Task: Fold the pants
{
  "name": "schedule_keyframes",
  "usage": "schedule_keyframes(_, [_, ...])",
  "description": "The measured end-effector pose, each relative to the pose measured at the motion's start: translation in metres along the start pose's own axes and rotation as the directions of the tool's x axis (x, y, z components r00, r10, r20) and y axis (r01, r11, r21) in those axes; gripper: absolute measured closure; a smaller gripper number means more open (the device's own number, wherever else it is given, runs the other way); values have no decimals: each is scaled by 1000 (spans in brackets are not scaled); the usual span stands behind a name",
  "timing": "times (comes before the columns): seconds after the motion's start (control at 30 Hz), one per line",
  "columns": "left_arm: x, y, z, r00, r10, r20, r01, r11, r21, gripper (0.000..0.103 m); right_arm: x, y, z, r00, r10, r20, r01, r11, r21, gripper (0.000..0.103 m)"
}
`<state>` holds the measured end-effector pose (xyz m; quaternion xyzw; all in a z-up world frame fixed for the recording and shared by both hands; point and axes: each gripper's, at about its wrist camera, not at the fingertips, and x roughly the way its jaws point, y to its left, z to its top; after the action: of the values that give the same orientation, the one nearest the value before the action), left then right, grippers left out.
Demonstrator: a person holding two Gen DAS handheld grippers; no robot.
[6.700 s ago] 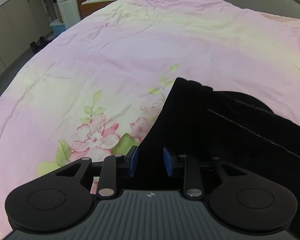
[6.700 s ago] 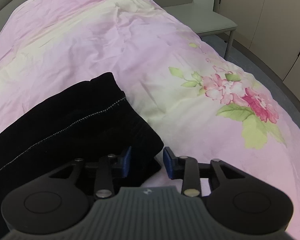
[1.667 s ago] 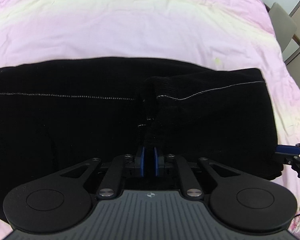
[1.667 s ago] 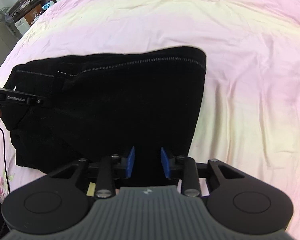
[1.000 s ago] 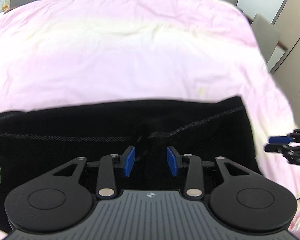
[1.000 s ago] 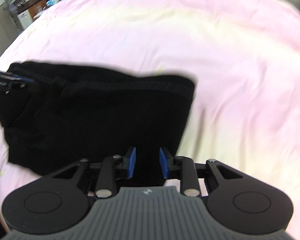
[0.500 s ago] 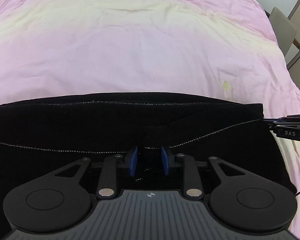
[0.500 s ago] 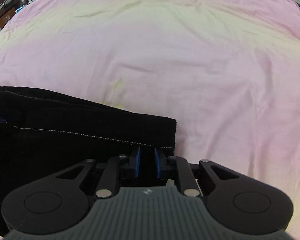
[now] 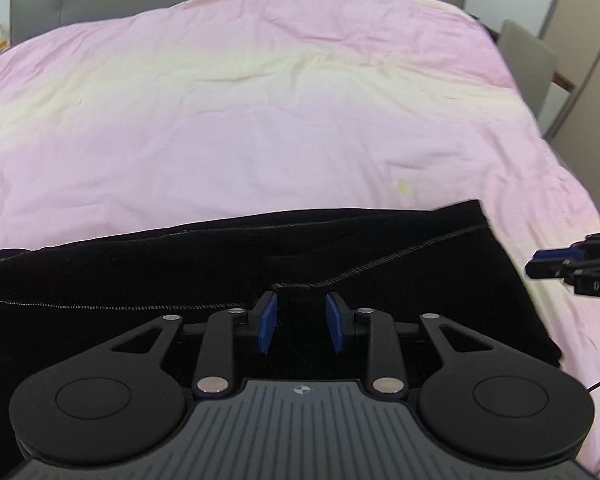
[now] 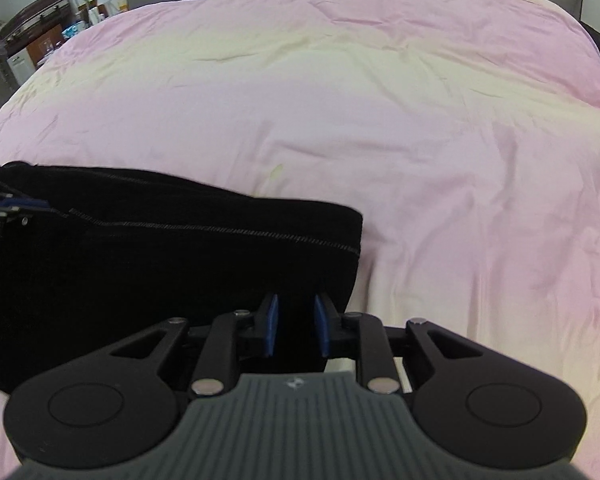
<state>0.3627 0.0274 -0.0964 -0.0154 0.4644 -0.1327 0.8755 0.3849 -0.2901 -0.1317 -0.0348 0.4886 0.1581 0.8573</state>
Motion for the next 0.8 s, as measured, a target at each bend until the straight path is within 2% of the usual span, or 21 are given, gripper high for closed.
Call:
schedule_keyframes(0.07, [-11, -9, -10, 999, -25, -22, 26, 999, 25, 69, -15, 7, -18, 1000, 25, -18, -25, 1000, -12, 85])
schedule_keyframes(0.17, [-15, -20, -26, 998, -18, -55, 21, 998, 62, 71, -25, 18, -43, 996, 66, -58, -67, 997, -24, 85])
schedule_keyframes(0.3, [1, -24, -43, 994, 37, -107, -29, 997, 73, 75, -29, 38, -67, 997, 32, -75, -40, 994, -104, 85])
schedule_keyframes(0.5, [22, -25, -56, 985, 66, -158, -52, 994, 92, 74, -3, 50, -85, 989, -1, -146, -24, 985, -170, 86])
schedule_keyframes(0.63, [19, -29, -56, 985, 82, -150, -66, 992, 104, 73, 4, 56, -89, 989, -23, -149, -6, 982, -187, 86])
schedule_keyframes(0.73, [-2, -23, -56, 992, 71, -108, -60, 993, 97, 72, -6, 56, -84, 990, -22, -139, -4, 983, -184, 86])
schedule_keyframes(0.8, [-19, -10, -61, 992, 80, -101, -73, 994, 76, 68, -16, 58, -82, 992, -28, -120, 5, 981, -192, 85])
